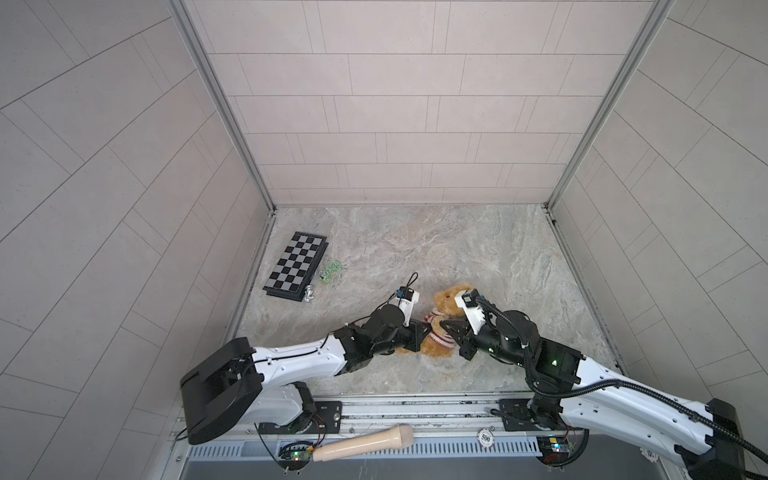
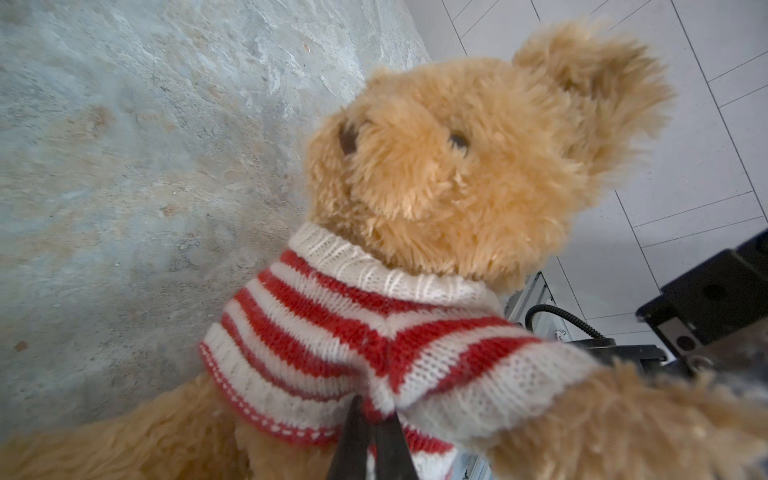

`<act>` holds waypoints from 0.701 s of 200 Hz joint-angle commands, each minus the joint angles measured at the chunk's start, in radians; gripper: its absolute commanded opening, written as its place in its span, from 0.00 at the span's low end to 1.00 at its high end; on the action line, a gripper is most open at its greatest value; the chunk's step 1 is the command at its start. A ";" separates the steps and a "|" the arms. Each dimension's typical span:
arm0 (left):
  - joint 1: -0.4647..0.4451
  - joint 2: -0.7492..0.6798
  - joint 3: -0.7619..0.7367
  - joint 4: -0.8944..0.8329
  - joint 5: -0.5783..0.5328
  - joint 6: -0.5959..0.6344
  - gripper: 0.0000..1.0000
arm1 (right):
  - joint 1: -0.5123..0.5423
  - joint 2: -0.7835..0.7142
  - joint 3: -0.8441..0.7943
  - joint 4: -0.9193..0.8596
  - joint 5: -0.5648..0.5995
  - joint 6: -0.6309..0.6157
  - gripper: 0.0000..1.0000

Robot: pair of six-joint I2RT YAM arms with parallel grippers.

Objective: Dress the teddy bear

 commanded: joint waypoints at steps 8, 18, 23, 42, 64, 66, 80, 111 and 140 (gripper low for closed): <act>0.026 0.012 -0.041 -0.074 -0.034 -0.014 0.00 | -0.052 -0.048 -0.021 0.240 -0.132 0.132 0.00; 0.028 0.012 -0.045 -0.075 -0.035 -0.015 0.00 | -0.078 -0.048 -0.039 0.283 -0.159 0.167 0.00; 0.029 0.013 -0.046 -0.075 -0.035 -0.013 0.00 | -0.090 -0.047 -0.047 0.299 -0.169 0.181 0.00; 0.029 0.009 -0.045 -0.067 -0.027 -0.009 0.00 | -0.110 -0.039 -0.055 0.283 -0.165 0.175 0.00; 0.029 0.000 -0.036 -0.069 -0.024 -0.003 0.00 | -0.110 -0.011 -0.037 0.214 -0.132 0.120 0.01; 0.028 0.000 -0.036 -0.070 -0.025 -0.002 0.00 | -0.110 -0.008 -0.035 0.204 -0.128 0.113 0.01; 0.028 0.000 -0.031 -0.071 -0.022 0.000 0.00 | -0.111 0.022 -0.011 0.139 -0.093 0.065 0.03; 0.029 -0.007 -0.032 -0.039 -0.003 -0.003 0.00 | -0.111 0.061 0.009 0.060 -0.032 -0.012 0.07; 0.028 -0.039 -0.016 -0.073 0.004 0.011 0.11 | -0.111 0.063 0.009 0.012 0.009 -0.054 0.14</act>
